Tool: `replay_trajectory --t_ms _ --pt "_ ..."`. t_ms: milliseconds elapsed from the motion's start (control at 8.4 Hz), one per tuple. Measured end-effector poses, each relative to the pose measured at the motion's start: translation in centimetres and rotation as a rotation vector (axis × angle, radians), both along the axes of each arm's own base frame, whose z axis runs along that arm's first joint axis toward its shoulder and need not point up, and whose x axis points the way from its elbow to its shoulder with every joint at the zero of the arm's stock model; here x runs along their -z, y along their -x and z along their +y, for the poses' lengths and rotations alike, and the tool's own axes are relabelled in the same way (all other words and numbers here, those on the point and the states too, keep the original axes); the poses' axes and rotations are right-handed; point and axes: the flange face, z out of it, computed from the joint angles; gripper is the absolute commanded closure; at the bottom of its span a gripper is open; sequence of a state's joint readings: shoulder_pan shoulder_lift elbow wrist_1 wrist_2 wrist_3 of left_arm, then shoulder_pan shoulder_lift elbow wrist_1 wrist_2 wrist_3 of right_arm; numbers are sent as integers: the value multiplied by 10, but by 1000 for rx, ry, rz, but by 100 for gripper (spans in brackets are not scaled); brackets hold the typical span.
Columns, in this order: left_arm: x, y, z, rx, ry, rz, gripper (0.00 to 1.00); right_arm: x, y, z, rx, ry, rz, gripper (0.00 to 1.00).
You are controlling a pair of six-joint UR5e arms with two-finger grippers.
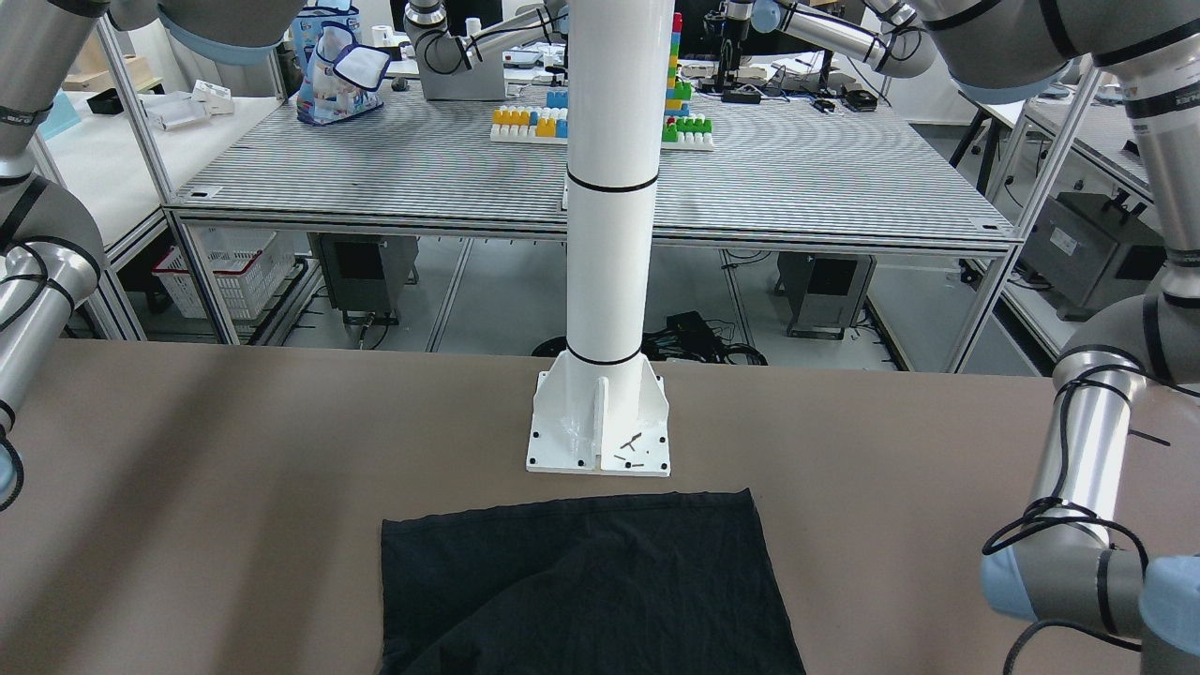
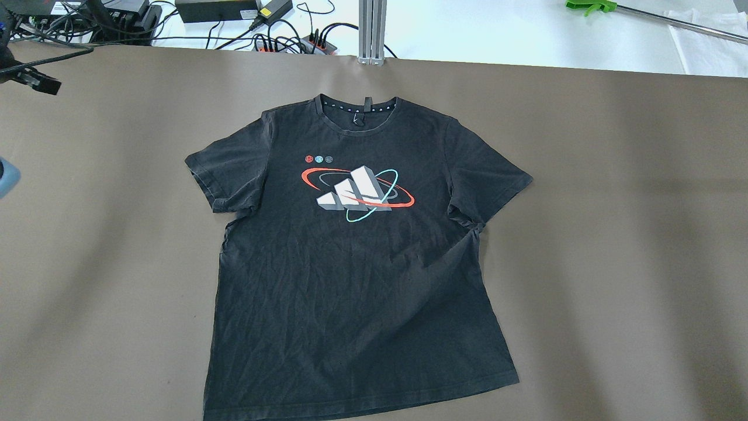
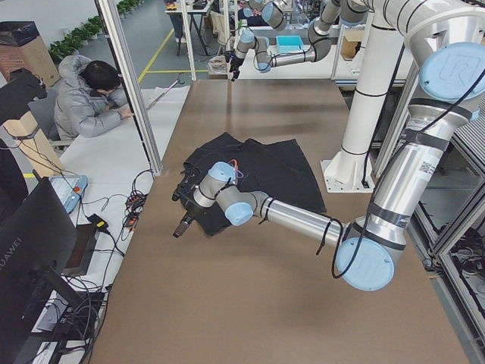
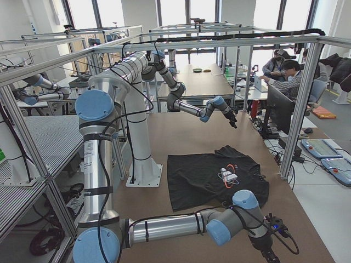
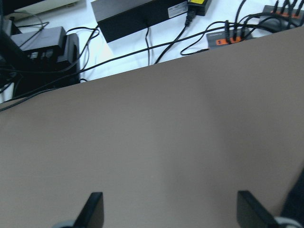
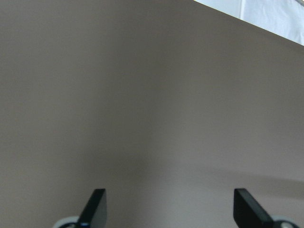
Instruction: Fold clothes
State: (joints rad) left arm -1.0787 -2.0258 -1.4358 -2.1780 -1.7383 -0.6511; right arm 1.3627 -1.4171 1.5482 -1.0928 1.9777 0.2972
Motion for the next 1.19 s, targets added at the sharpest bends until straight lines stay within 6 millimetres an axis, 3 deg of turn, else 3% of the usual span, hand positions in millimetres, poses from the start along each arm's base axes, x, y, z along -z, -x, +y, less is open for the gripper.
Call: replay_trajectory --t_ms 238,476,833,1190 --pt "19 -36 -14 -9 4 139 0 11 50 -2 -39 0 -97 6" --pt "28 -60 -29 -23 3 239 0 26 100 3 -64 13 -196 6" --pt "40 -78 -32 -31 12 293 0 62 181 2 -77 44 -332 6" --pt "47 -87 -40 -31 16 296 0 66 225 -21 -80 49 -380 6"
